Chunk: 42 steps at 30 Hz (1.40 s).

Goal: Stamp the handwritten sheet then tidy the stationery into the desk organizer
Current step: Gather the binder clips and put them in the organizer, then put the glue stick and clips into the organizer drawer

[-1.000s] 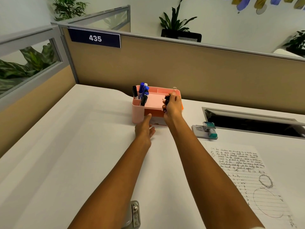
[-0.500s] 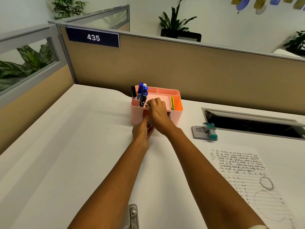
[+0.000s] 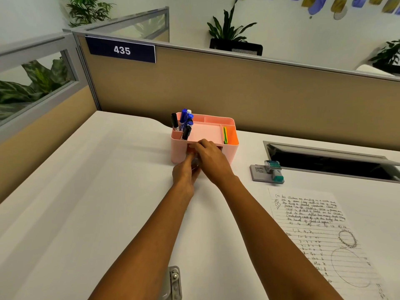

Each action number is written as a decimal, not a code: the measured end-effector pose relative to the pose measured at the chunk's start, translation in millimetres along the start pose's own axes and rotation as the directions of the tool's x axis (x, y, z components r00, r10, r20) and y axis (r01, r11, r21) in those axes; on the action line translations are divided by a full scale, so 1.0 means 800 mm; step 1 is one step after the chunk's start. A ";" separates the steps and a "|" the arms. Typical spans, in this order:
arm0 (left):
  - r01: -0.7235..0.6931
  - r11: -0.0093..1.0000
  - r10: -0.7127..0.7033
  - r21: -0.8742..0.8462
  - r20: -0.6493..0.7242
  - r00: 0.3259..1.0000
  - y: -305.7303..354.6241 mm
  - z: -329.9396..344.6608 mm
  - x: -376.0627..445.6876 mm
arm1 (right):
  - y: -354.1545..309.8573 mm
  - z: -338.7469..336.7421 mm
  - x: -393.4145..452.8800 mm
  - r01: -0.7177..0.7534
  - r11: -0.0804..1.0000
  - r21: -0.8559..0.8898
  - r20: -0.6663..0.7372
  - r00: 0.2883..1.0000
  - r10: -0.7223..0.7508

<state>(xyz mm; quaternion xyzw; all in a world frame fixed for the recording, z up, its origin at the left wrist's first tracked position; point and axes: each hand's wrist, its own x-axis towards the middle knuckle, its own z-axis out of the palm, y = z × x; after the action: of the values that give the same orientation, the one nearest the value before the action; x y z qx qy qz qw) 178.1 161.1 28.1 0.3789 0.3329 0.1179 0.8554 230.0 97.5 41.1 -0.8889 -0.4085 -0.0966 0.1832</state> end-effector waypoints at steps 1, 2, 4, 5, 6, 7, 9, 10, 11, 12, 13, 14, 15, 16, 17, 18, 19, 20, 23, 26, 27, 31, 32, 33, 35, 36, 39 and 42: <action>0.002 1.000 -0.002 0.003 0.001 1.000 0.000 -0.001 0.001 | 0.000 -0.001 0.000 -0.002 1.000 0.017 -0.008 1.000 0.002; 0.004 1.000 -0.004 0.005 0.001 1.000 -0.001 0.000 0.001 | 0.000 -0.002 0.001 -0.007 1.000 0.030 -0.017 1.000 0.007; 0.006 1.000 -0.006 0.018 -0.006 1.000 0.001 0.000 0.002 | 0.003 -0.005 0.002 -0.029 0.997 0.068 -0.052 0.998 0.032; 0.006 1.000 -0.006 0.023 -0.011 1.000 0.002 0.000 0.002 | 0.005 -0.007 0.001 -0.047 0.994 0.100 -0.083 0.995 0.055; 0.008 1.000 -0.007 0.025 -0.017 1.000 0.003 0.000 0.002 | 0.007 -0.008 0.001 -0.068 0.988 0.138 -0.117 0.990 0.084; 0.012 1.000 -0.011 0.023 -0.023 1.000 0.003 0.000 0.002 | 0.010 -0.011 -0.001 -0.085 0.981 0.176 -0.145 0.983 0.111; 0.019 1.000 -0.019 0.007 -0.032 0.999 0.003 0.000 0.002 | 0.016 -0.014 -0.006 -0.100 0.967 0.235 -0.183 0.972 0.145; 0.020 1.000 -0.020 -0.003 -0.037 0.999 0.004 0.001 0.001 | 0.020 -0.015 -0.009 -0.104 0.961 0.255 -0.193 0.969 0.156; 0.021 1.000 -0.022 -0.013 -0.038 0.999 0.004 0.000 0.001 | 0.023 -0.016 -0.012 -0.103 0.959 0.263 -0.200 0.967 0.158; 0.023 1.000 -0.023 -0.018 -0.035 0.999 0.004 0.000 0.000 | 0.026 -0.016 -0.015 -0.095 0.962 0.258 -0.201 0.968 0.149; 0.022 1.000 -0.022 -0.017 -0.029 0.999 0.004 -0.001 0.001 | 0.029 -0.016 -0.019 -0.084 0.967 0.240 -0.190 0.973 0.131; 0.020 1.000 -0.021 -0.010 -0.024 1.000 0.005 -0.001 0.000 | 0.032 -0.015 -0.023 -0.073 0.974 0.213 -0.163 0.981 0.109; 0.019 1.000 -0.019 0.002 -0.023 1.000 0.005 -0.002 0.000 | 0.034 -0.013 -0.027 -0.059 0.983 0.174 -0.137 0.987 0.084; 0.016 0.999 -0.016 0.029 -0.029 0.999 0.004 -0.003 0.000 | 0.036 -0.010 -0.029 -0.043 0.991 0.127 -0.124 0.991 0.059; 0.012 0.997 -0.009 0.074 -0.038 0.999 0.004 -0.003 0.000 | 0.038 -0.007 -0.031 -0.032 0.996 0.084 -0.126 0.991 0.043; 0.008 0.992 -0.002 0.126 -0.047 0.999 0.003 -0.004 0.000 | 0.040 -0.005 -0.032 -0.035 0.998 0.056 -0.141 0.989 0.043; 0.007 0.985 0.004 0.171 -0.061 0.998 0.003 -0.005 0.000 | 0.041 -0.004 -0.031 -0.053 0.998 0.043 -0.157 0.986 0.060; 0.008 0.979 0.008 0.205 -0.080 0.997 0.003 -0.007 0.002 | 0.041 -0.005 -0.030 -0.082 0.996 0.036 -0.158 0.984 0.087; 0.007 0.962 0.033 0.273 -0.141 0.989 0.003 -0.016 0.009 | 0.044 -0.008 -0.023 -0.138 0.990 -0.013 -0.129 0.982 0.135; -0.020 0.944 0.081 0.329 -0.173 0.982 0.004 -0.022 0.014 | 0.048 -0.009 -0.017 -0.127 0.988 -0.091 -0.141 0.983 0.114; -0.030 0.937 0.097 0.349 -0.176 0.980 0.005 -0.024 0.015 | 0.048 -0.008 -0.015 -0.126 0.986 -0.109 -0.148 0.983 0.109; -0.051 0.919 0.130 0.391 -0.178 0.976 0.006 -0.025 0.019 | 0.046 -0.007 -0.004 -0.144 0.979 -0.144 -0.170 0.978 0.118; -0.053 0.917 0.134 0.396 -0.179 0.975 0.006 -0.026 0.020 | 0.045 -0.007 -0.001 -0.150 0.977 -0.154 -0.184 0.976 0.120; -0.054 0.915 0.136 0.399 -0.180 0.974 0.006 -0.026 0.021 | 0.045 -0.007 0.001 -0.157 0.974 -0.164 -0.195 0.973 0.123; -0.056 0.912 0.140 0.405 -0.181 0.973 0.005 -0.028 0.023 | 0.046 -0.006 0.006 -0.166 0.971 -0.170 -0.210 0.969 0.129; -0.059 0.909 0.145 0.412 -0.181 0.973 0.005 -0.029 0.024 | 0.046 -0.006 0.007 -0.168 0.972 -0.163 -0.212 0.968 0.132; -0.075 0.894 0.168 0.442 -0.174 0.970 0.003 -0.033 0.026 | 0.044 -0.006 0.008 -0.161 0.976 -0.148 -0.195 0.972 0.131; -0.096 0.862 0.204 0.498 -0.167 0.965 0.001 -0.035 0.024 | 0.043 -0.007 0.004 -0.149 0.981 -0.124 -0.199 0.972 0.122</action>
<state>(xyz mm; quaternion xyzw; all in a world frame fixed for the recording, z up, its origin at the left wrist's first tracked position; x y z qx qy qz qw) 173.6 186.5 5.9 0.5912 0.4110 0.1371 0.6802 258.1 76.9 38.4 -0.9120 -0.3198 -0.1963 0.1657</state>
